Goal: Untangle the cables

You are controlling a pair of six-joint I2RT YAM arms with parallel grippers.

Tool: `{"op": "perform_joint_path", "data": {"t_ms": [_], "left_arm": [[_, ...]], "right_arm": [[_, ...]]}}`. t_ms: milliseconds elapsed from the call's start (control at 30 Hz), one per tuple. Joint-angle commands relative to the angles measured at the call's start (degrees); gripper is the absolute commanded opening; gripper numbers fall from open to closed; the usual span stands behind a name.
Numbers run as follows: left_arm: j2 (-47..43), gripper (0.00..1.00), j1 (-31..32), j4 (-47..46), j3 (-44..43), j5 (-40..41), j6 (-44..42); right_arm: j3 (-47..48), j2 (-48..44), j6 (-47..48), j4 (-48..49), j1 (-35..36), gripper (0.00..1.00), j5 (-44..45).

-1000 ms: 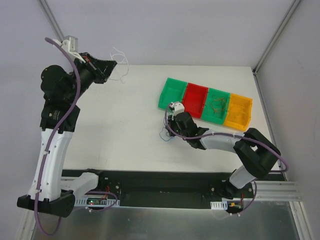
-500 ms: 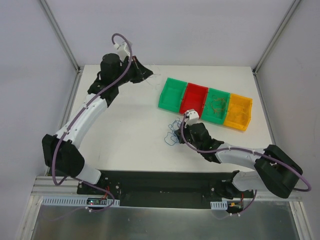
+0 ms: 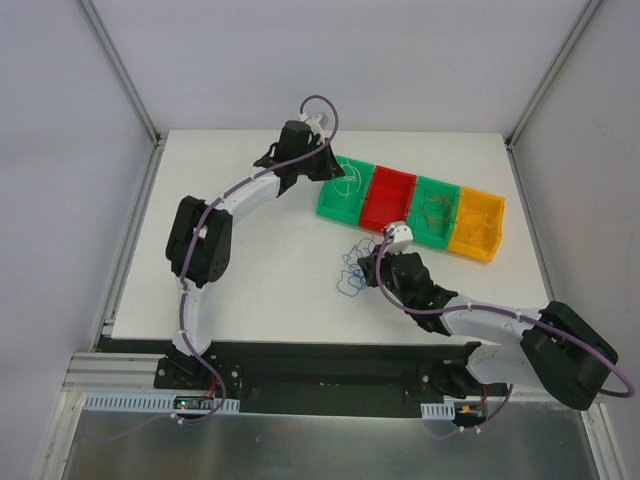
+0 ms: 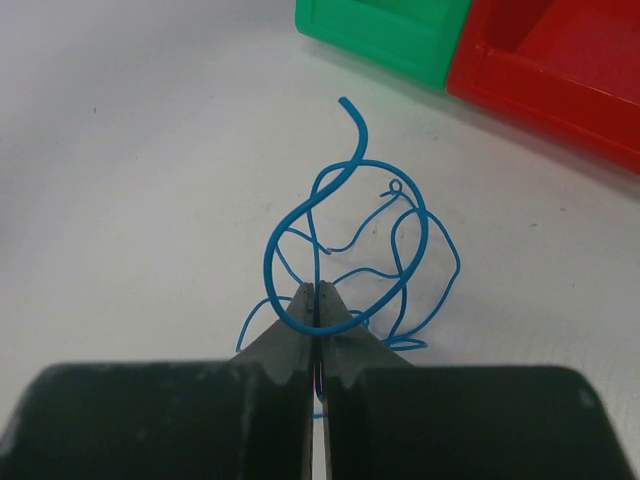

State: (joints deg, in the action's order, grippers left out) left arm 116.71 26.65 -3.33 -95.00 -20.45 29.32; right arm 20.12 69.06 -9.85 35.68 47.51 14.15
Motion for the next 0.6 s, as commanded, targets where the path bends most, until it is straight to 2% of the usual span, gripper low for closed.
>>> {"op": "perform_joint_path", "data": {"t_ms": [0,100,133,233,300,367,567], "left_arm": [[4.0,0.00,0.8,-1.4,-5.3,0.1,-1.5],[6.1,0.01,0.8,0.3,-6.5,1.0,-1.6],[6.3,0.07,0.8,1.0,-6.9,1.2,-1.7],[5.8,0.27,0.8,2.2,-7.0,-0.3,-2.0],[4.1,0.48,0.7,2.9,-6.0,-2.7,-2.2],[1.3,0.62,0.7,2.8,-4.3,-5.0,-2.4],[-11.9,0.66,0.7,2.8,6.5,-3.8,-3.7]], "right_arm": [[0.8,-0.2,-0.8,3.8,-0.7,0.01,0.4],[1.0,0.0,-1.2,3.8,-1.3,0.01,-0.4],[1.0,0.2,-1.3,3.8,-1.6,0.00,-0.8],[1.4,1.0,-1.7,3.9,-2.2,0.00,-1.7],[1.6,1.4,-1.8,3.9,-2.2,0.00,-2.3],[1.8,1.7,-1.8,3.9,-2.2,0.00,-2.5],[1.9,2.0,-2.1,3.9,-2.3,0.00,-2.9]]}}
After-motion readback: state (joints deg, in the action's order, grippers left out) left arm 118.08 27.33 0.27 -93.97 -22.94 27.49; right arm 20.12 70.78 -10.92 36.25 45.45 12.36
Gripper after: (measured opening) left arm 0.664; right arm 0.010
